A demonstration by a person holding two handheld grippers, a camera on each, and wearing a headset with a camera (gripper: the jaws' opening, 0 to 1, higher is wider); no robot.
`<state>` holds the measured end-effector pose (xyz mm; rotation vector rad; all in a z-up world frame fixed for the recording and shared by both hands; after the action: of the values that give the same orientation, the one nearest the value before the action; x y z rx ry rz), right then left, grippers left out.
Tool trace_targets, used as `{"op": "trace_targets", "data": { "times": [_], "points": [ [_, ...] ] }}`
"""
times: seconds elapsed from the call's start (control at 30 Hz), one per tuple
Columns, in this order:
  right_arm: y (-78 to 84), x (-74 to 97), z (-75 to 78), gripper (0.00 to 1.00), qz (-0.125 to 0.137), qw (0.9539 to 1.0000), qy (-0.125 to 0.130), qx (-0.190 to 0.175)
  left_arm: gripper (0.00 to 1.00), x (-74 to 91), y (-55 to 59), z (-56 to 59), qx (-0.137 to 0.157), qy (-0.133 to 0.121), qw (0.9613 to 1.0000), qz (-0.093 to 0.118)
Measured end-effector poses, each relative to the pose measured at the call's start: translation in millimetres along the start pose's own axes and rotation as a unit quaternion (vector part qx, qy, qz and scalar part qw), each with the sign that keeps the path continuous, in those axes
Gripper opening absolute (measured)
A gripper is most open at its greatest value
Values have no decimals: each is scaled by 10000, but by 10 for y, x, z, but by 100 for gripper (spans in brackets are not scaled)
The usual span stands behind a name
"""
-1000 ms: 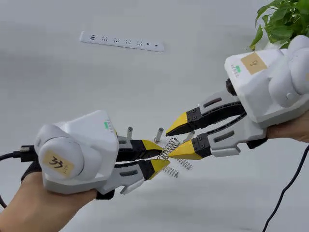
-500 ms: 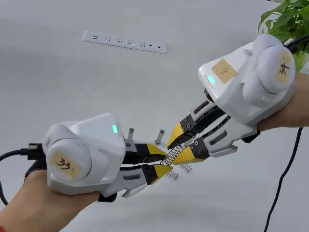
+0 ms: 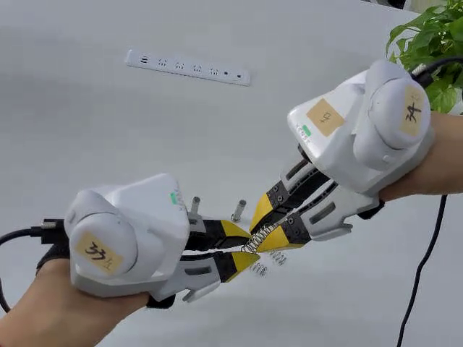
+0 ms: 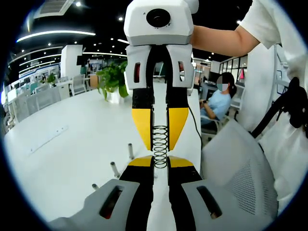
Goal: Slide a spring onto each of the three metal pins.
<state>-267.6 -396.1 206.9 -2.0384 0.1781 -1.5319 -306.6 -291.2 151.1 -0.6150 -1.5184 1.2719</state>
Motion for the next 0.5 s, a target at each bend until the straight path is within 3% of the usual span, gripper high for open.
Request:
{"op": "trace_targets", "data": {
  "times": [0.5],
  "points": [
    [-42, -28, -11, 7, -98, 9999, -57, 3, 7, 22, 41, 4, -11, 27, 10000, 74]
  ]
}}
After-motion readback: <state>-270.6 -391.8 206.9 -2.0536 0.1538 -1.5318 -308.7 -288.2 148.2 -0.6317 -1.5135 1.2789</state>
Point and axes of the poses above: the centre of the closed fingertips' face, and the gripper's own axes: x roughly backward along the fingers, z roughly to its right, y roughly out of its underside, the point moved 9 cm from there along x, roughly backward along the fingers, and after that the axes turned 4 degrees about -y, right-handed, at the moved point
